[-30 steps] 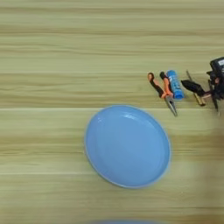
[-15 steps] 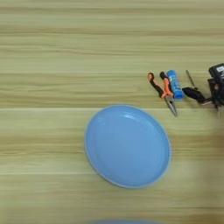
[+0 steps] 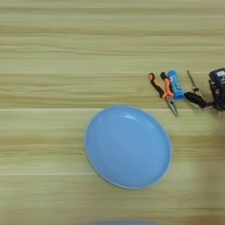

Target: Move the objects on the table

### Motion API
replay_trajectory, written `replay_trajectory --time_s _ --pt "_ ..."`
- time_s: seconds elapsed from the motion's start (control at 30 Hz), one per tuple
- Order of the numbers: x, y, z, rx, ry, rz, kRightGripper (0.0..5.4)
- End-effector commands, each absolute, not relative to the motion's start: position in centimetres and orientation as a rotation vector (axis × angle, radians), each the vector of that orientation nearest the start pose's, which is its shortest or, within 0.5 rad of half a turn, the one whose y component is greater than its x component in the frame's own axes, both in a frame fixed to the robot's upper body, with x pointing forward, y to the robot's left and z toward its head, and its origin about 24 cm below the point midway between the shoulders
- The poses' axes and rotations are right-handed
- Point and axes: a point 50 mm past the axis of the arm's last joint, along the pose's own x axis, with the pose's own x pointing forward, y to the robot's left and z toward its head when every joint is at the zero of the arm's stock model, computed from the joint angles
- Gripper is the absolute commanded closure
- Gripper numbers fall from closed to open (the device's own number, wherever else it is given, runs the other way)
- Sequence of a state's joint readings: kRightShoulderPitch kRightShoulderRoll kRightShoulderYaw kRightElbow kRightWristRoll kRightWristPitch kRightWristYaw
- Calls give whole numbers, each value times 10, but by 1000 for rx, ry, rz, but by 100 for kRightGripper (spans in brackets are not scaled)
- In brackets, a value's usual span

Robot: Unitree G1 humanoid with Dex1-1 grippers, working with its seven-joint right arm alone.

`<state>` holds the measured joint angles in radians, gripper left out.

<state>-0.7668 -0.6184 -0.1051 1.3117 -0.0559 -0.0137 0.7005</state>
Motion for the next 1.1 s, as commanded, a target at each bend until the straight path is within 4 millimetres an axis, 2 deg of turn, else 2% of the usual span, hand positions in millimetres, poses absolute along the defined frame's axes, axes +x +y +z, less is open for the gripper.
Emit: replay_trajectory --time_s 0.03,0.43,1.1 --pt "343 -318 81 -306 468 259 23" --pt "338 -318 70 -303 519 265 152" --pt "328 -320 53 -155 603 238 342"
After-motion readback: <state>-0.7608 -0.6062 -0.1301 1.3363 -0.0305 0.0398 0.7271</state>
